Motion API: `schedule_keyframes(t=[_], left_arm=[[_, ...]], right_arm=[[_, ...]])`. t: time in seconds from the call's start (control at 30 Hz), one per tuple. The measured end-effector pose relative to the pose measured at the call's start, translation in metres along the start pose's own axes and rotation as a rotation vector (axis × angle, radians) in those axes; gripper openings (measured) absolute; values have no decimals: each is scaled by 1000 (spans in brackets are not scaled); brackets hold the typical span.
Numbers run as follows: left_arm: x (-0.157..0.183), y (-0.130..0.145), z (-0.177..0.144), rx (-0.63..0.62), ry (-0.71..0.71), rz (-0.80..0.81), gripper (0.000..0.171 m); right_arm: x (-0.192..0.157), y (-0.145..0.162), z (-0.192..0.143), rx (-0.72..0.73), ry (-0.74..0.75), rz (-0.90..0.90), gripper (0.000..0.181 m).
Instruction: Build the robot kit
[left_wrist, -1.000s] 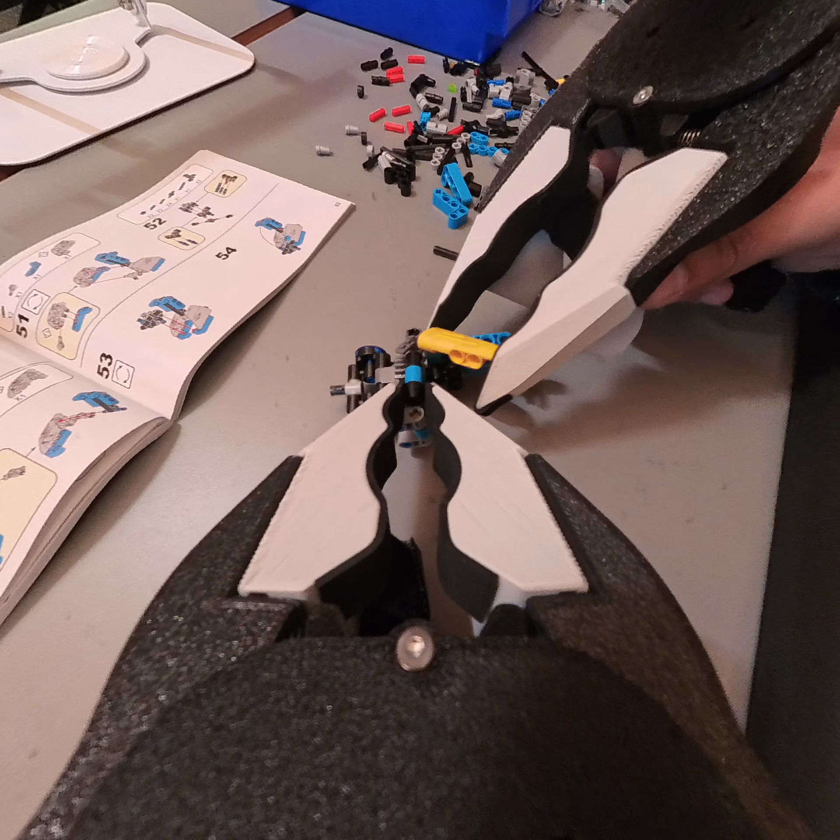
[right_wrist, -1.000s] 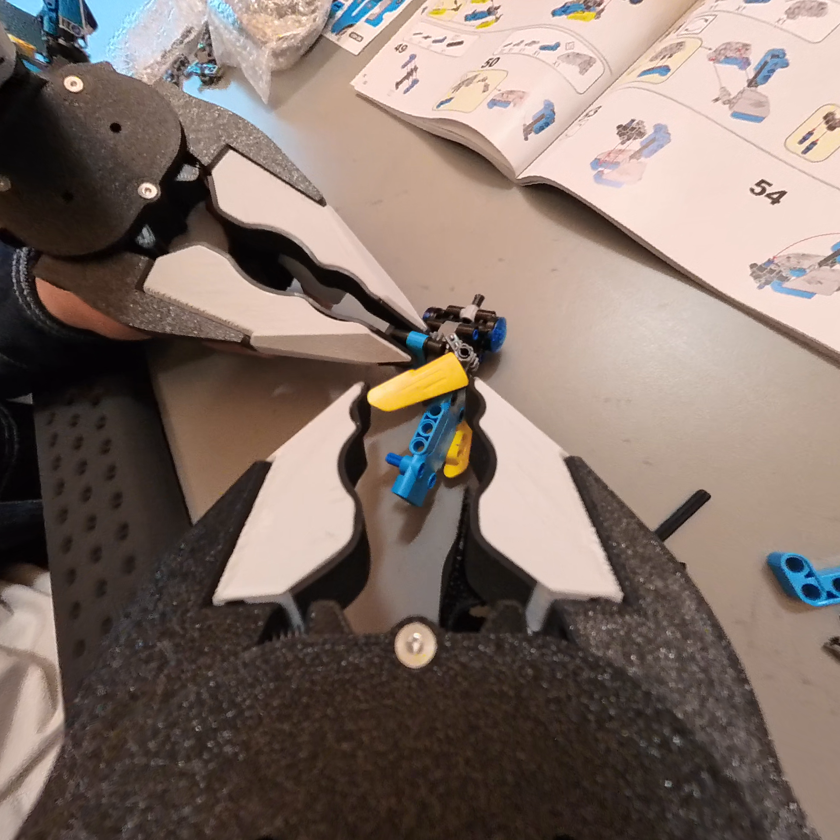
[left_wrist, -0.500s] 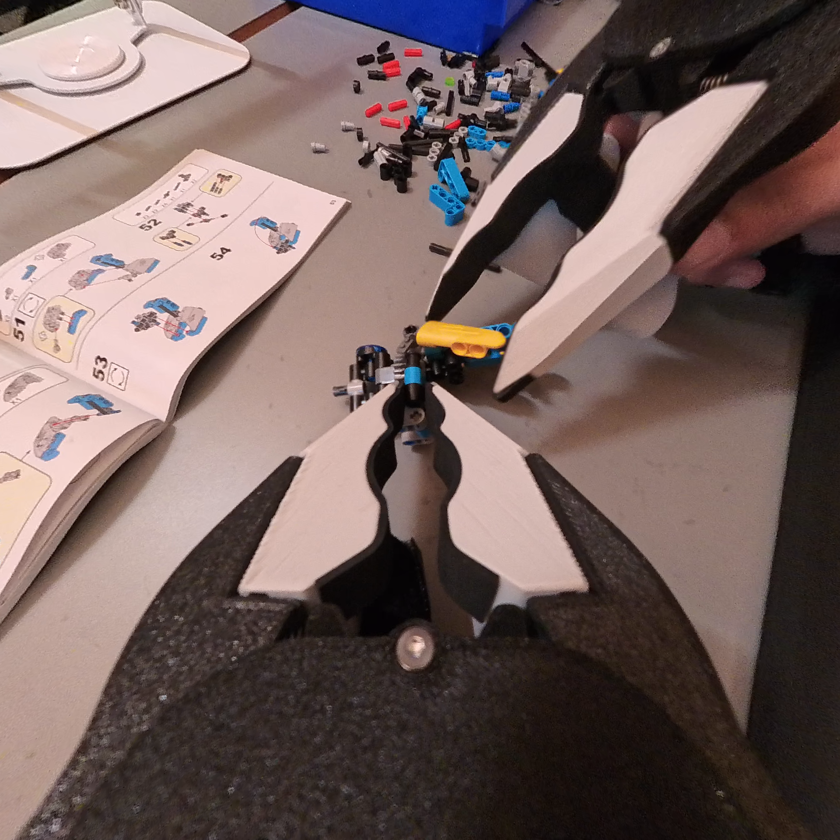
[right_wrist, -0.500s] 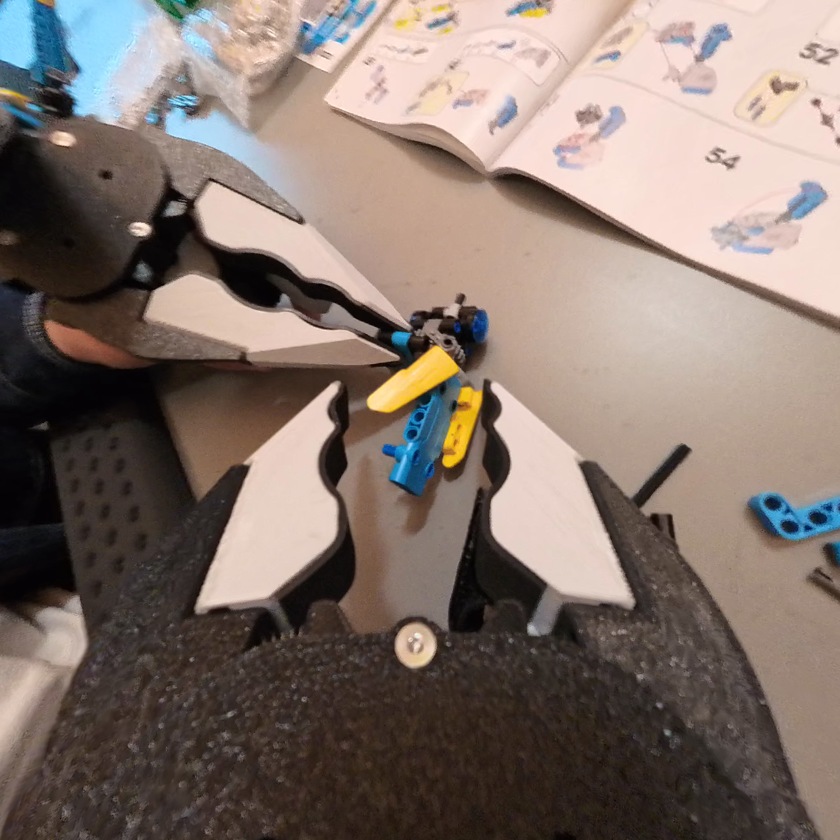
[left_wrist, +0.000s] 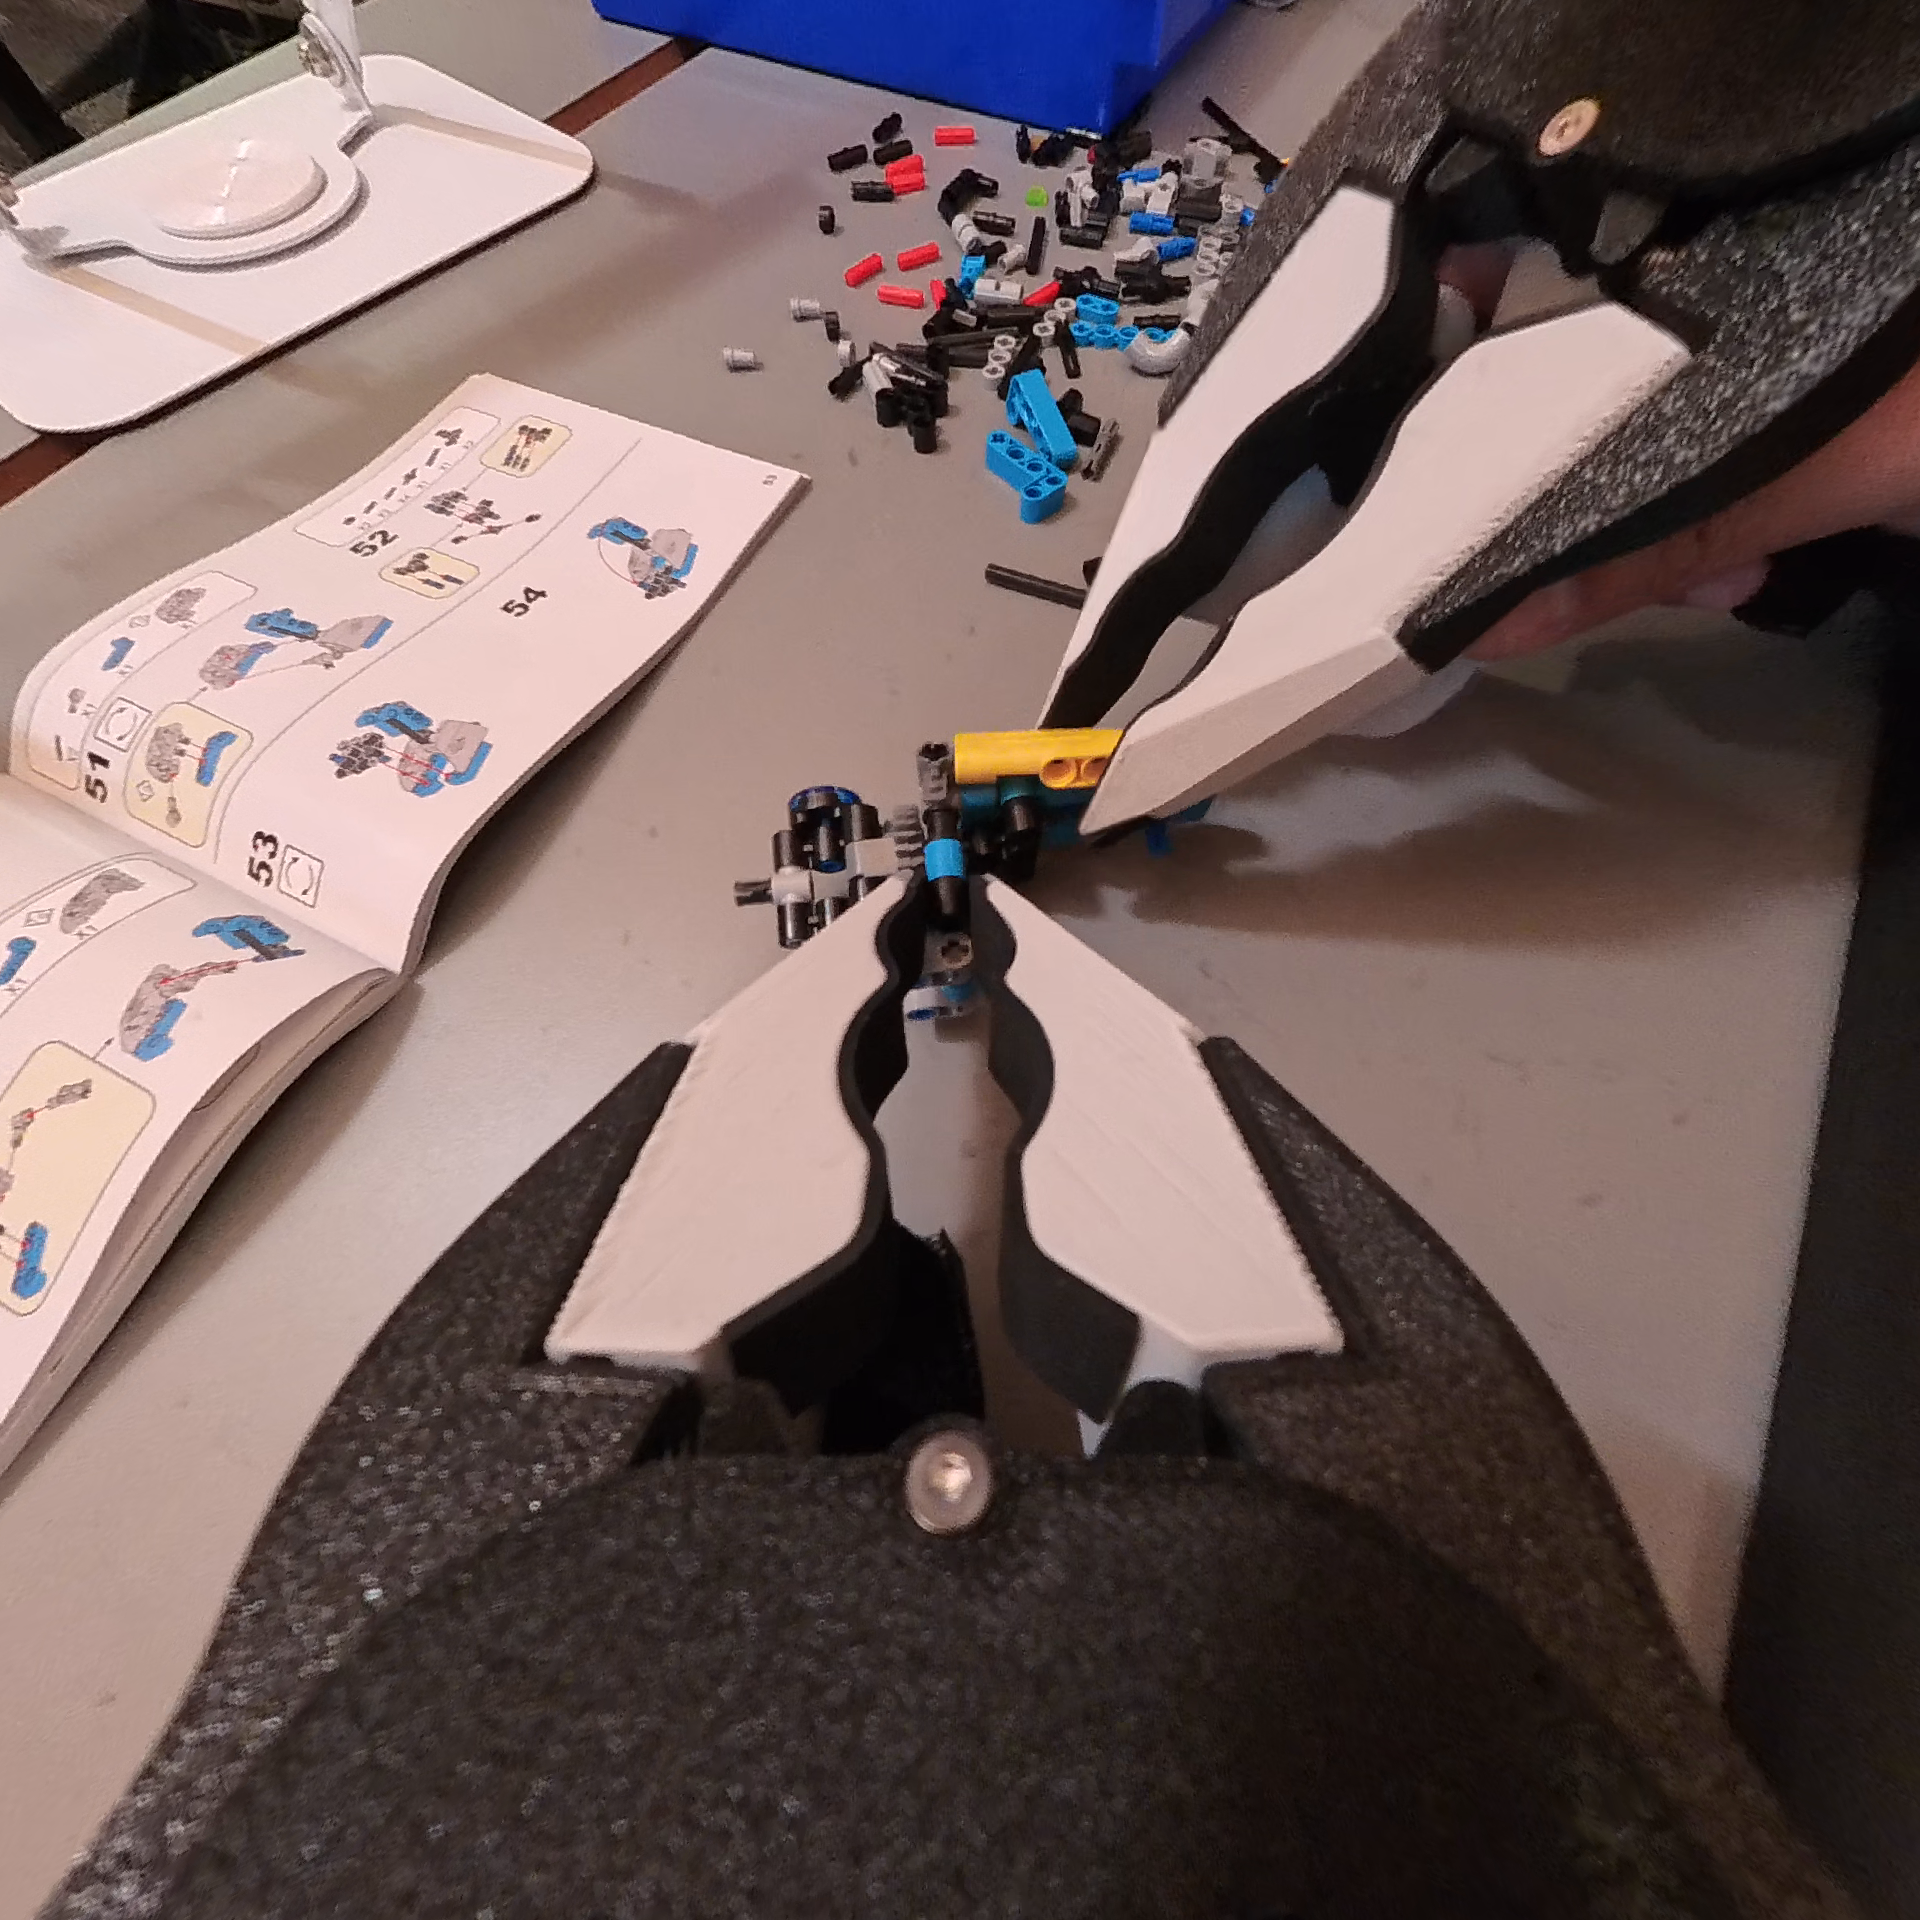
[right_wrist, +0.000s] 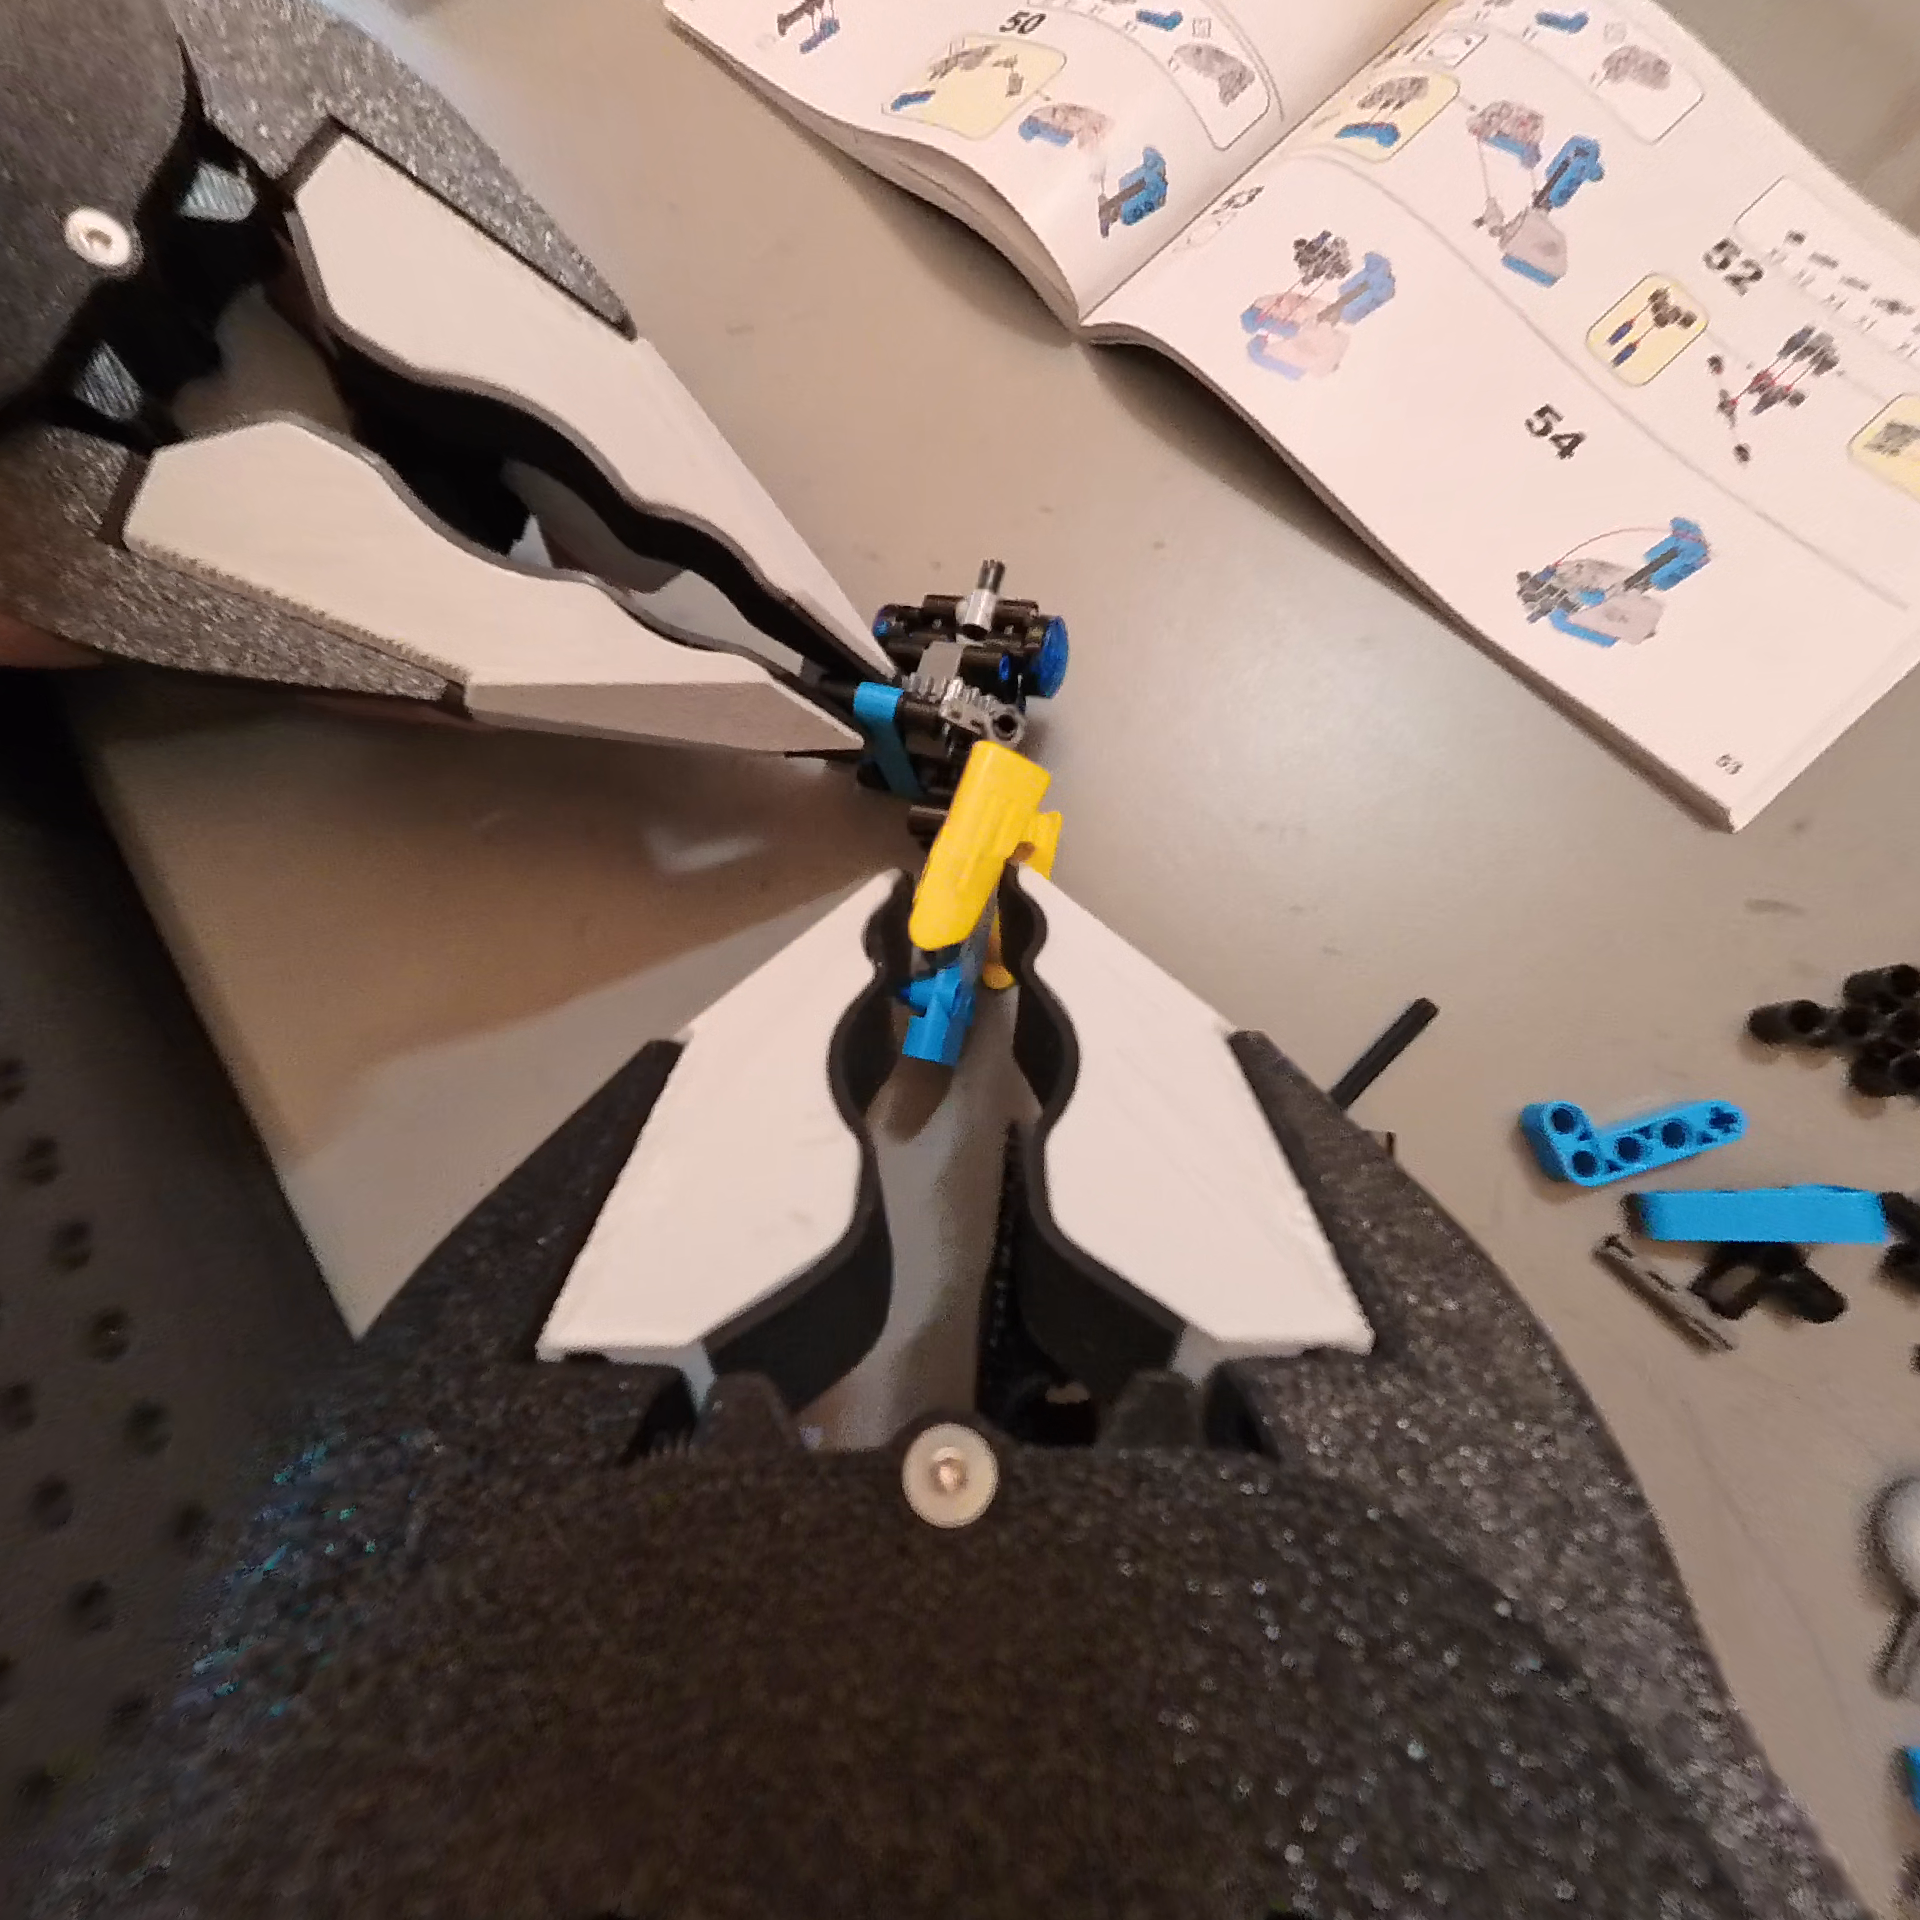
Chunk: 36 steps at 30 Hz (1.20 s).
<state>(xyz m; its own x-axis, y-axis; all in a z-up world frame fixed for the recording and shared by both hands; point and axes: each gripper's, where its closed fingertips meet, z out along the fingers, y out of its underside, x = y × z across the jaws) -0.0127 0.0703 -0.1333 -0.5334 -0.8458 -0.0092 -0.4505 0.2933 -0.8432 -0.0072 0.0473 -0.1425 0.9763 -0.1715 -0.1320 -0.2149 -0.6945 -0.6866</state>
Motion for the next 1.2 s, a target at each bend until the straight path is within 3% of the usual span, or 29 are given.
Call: schedule_keyframes(t=[0.17,0.27,0.37,0.53,0.6,0.9,1.0,1.1,1.2], left_arm=[[-1,0,0,1,2,-7,8],[0,0,0,1,4,-3,8],[1,0,0,1,2,9,7],[1,0,0,2,6,6,7],[2,0,1,3,11,10,7],[4,-1,1,4,18,10,7],[3,-1,1,4,21,3,7],[3,-1,1,4,25,-7,7],[3,-1,1,4,27,-3,7]], right_arm=[[5,-1,0,-10,75,-93,16],[3,-6,-2,30,12,-20,23],[-3,-29,-9,170,-138,146,35],[3,-17,4,89,-162,231,31],[4,-14,6,82,-141,216,21],[8,-13,6,37,1,11,18],[7,-15,2,88,-72,111,22],[7,-17,-9,156,-212,327,31],[7,-7,-6,107,-256,381,29]])
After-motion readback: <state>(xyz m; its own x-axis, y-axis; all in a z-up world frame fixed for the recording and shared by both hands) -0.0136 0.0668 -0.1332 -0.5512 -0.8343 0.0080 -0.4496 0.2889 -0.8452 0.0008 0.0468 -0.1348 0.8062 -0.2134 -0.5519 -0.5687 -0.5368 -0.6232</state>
